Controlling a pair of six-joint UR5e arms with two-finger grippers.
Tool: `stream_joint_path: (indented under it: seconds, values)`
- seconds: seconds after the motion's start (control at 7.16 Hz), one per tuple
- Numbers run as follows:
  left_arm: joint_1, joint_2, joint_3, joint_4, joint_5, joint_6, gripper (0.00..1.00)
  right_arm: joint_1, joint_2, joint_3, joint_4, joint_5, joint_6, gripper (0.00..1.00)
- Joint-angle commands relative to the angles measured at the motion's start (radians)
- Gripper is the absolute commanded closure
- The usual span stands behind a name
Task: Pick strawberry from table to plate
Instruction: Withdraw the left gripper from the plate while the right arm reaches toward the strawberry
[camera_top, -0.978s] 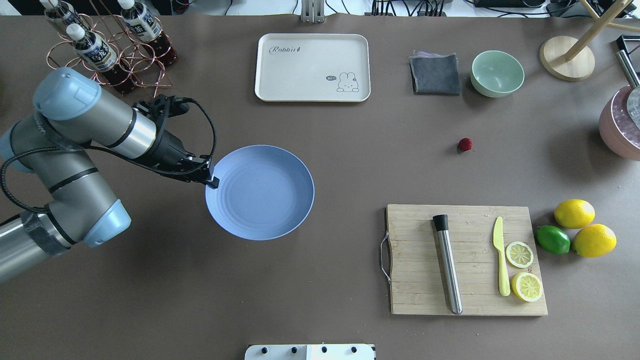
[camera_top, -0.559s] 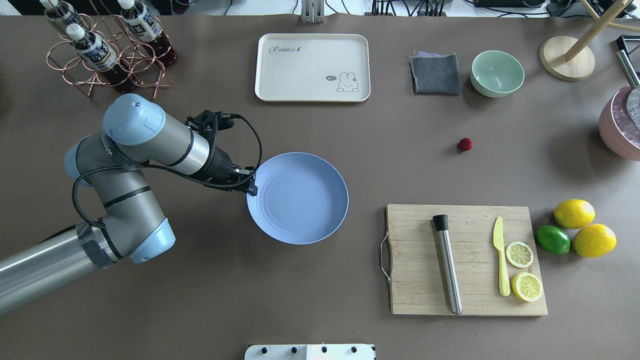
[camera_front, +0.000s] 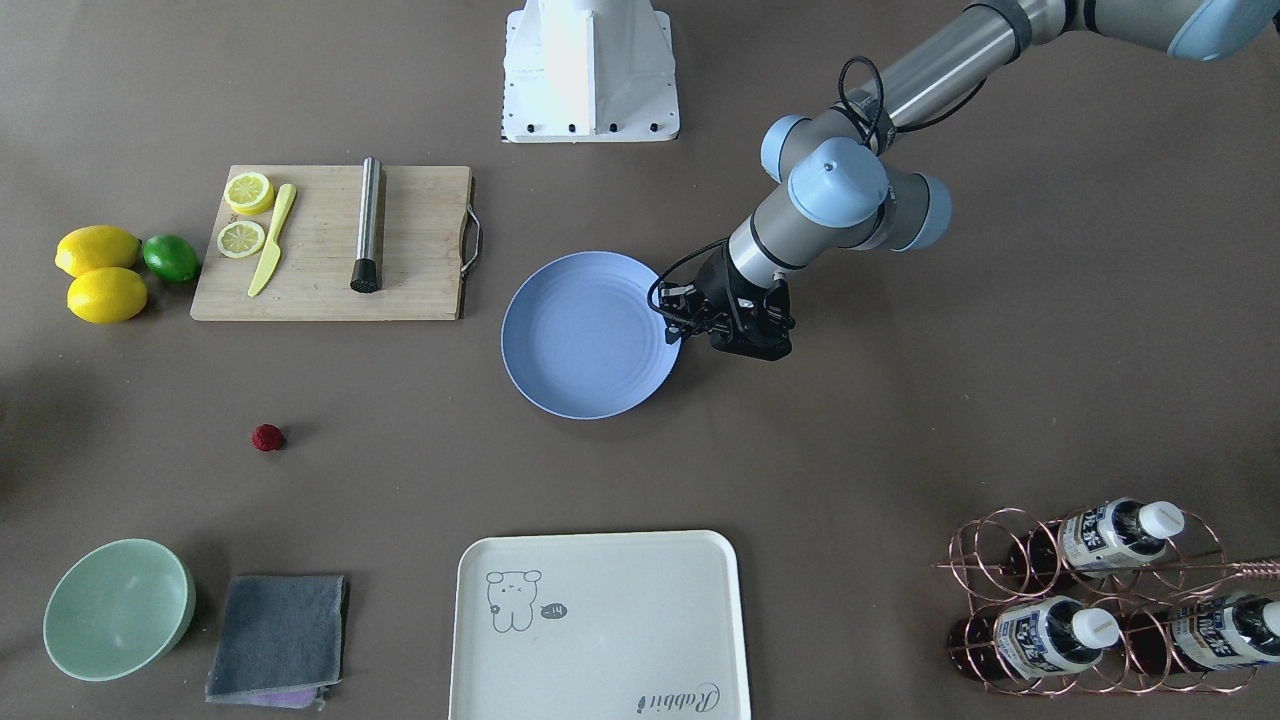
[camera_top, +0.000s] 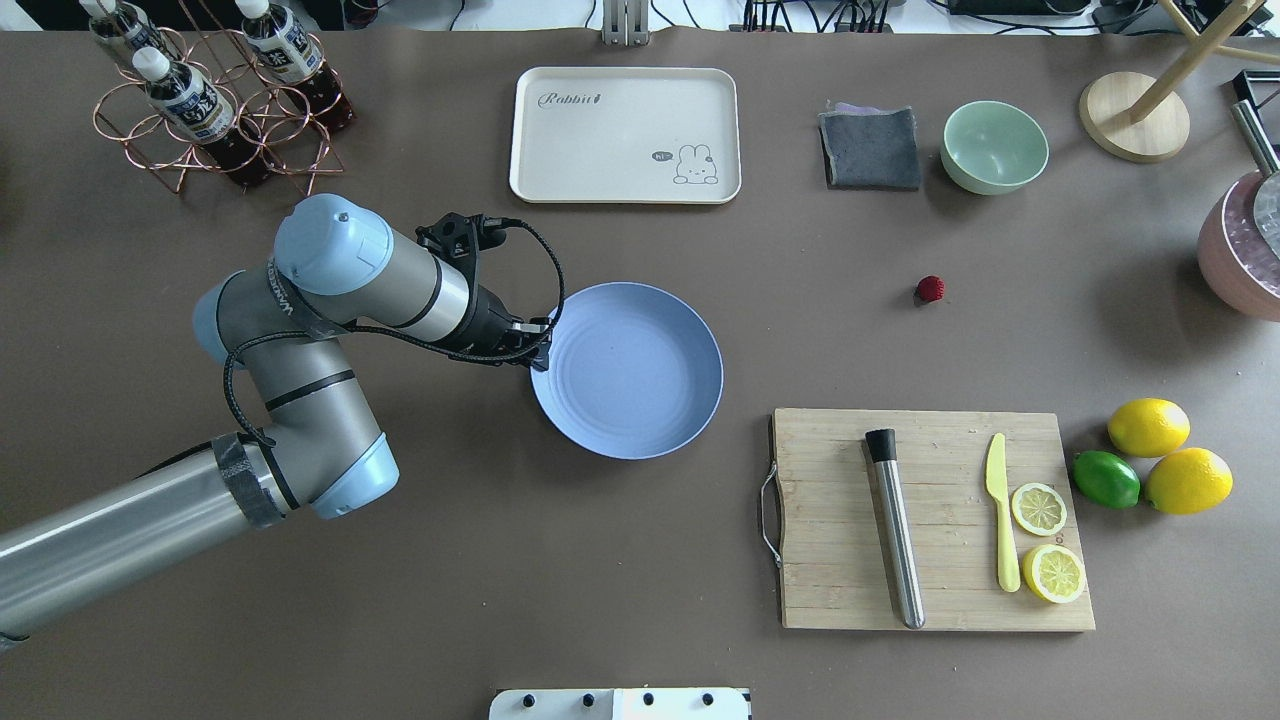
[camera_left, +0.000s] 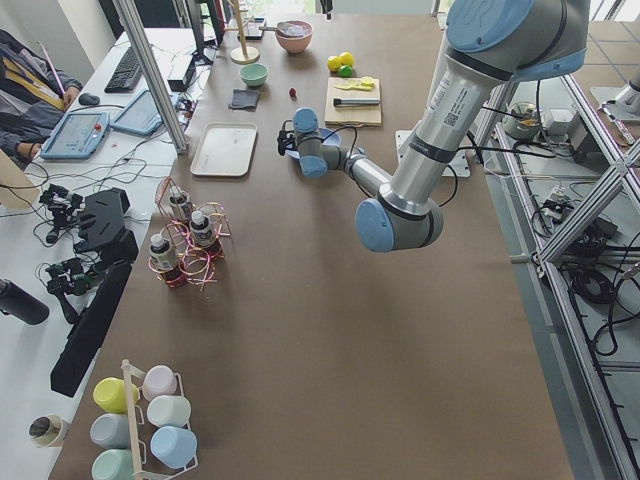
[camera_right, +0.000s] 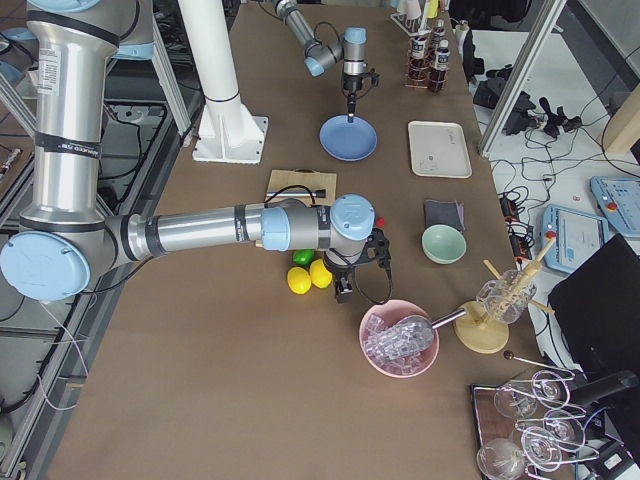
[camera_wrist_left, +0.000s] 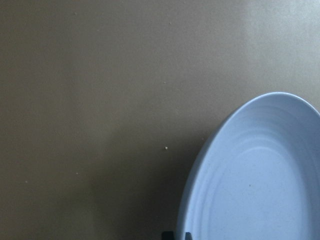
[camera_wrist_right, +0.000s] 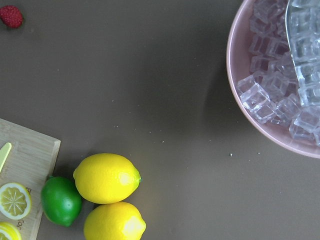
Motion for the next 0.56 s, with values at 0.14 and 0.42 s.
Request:
stream_joint_path:
  seconds: [0.14, 0.42]
  values:
    - [-0.001, 0.003, 0.007, -0.022, 0.006, -0.004, 0.03, -0.002, 0.002, -0.009, 0.002, 0.064, 0.004, 0.0]
    - [-0.05, 0.071, -0.134, 0.024, -0.016, -0.006, 0.03, -0.067, 0.106, -0.009, 0.004, 0.061, 0.199, 0.01]
